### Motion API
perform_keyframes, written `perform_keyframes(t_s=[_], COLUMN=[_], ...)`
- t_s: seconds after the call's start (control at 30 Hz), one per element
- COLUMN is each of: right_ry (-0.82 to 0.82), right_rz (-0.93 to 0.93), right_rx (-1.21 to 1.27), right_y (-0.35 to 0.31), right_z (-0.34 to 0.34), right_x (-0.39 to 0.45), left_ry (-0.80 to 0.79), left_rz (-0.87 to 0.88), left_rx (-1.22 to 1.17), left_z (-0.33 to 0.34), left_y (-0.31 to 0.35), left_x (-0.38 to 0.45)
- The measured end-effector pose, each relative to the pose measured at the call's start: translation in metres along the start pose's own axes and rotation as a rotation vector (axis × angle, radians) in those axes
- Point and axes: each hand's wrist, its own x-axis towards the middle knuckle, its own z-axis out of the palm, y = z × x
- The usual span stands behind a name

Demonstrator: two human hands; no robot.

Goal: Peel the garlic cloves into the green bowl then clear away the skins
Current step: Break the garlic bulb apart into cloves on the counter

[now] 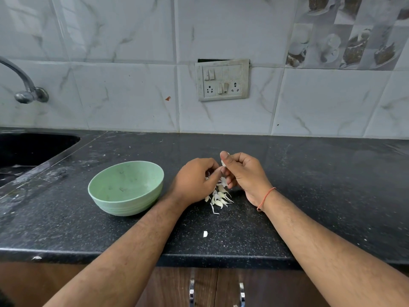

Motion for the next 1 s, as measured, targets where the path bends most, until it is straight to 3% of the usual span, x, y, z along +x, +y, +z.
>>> perform_keyframes(t_s=[0.2, 0.33, 0.4, 0.53, 0.77, 1.0], right_ry=[-0.006, 0.021, 0.026, -0.027, -0.216, -0.131], right_rz=[0.015, -0.125, -0.154, -0.093, 0.243, 0.185], right_rx=[-0.285, -0.663, -0.722, -0.635, -0.231, -0.266], right_y=[0.001, 0.001, -0.001, -0.002, -0.012, -0.010], right_z=[0.005, 0.003, 0.000, -0.002, -0.008, -0.006], right_x=[0.002, 0.004, 0.004, 0.005, 0.006, 0.006], left_ry=[-0.107, -0.193, -0.236, -0.310, -0.368, -0.322], left_rz=[0.000, -0.032, -0.054, -0.066, -0.162, -0.184], left_rx=[-0.148, -0.240, -0.289, -0.409, -0.661, -0.652], left_z=[0.000, -0.002, -0.002, -0.007, -0.008, -0.006], left_y=[0.001, 0.005, 0.007, 0.012, 0.018, 0.017], left_x=[-0.004, -0.006, -0.006, -0.006, -0.007, -0.007])
